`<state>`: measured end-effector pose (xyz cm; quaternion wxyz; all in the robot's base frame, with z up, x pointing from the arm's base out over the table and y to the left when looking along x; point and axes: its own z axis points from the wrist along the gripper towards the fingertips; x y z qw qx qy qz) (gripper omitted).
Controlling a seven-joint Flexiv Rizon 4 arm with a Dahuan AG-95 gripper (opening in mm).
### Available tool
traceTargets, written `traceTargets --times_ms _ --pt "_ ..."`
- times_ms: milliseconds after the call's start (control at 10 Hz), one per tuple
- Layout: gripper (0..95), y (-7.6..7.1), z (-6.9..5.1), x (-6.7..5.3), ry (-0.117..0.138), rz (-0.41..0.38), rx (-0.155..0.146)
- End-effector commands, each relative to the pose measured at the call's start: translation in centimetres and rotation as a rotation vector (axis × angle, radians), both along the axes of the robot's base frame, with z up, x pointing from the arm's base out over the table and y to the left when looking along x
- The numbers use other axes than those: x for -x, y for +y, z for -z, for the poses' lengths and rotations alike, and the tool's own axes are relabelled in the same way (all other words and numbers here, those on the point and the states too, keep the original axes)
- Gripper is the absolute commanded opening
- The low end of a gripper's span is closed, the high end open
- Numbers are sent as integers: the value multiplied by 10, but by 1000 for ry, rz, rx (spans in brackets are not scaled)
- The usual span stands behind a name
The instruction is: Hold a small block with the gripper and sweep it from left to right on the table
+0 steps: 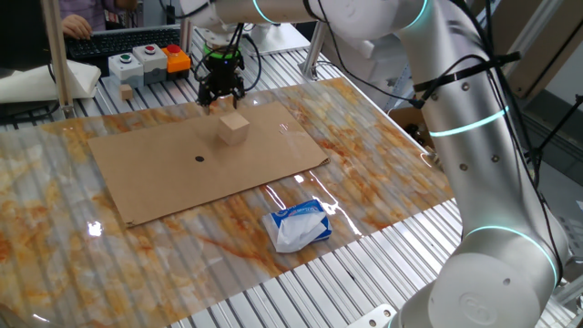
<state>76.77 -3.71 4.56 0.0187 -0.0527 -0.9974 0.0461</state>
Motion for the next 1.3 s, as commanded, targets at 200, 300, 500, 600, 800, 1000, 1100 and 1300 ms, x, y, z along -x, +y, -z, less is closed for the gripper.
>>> traceTargets --times_ms 200,300,500,600,800,1000,1100,1300 --pt "760 0 -1 4 -7 -1 2" --pt "760 0 -2 4 -8 -1 2" --pt "760 -1 -2 2 -8 -3 2" --pt "760 -1 -3 1 -8 -4 1" --pt "760 -2 -4 -3 -7 -4 -2" --pt "760 -2 -4 -3 -7 -1 -5" --pt "760 -2 -4 -3 -7 -2 -5" --pt "760 -2 -4 -3 -6 -2 -8"
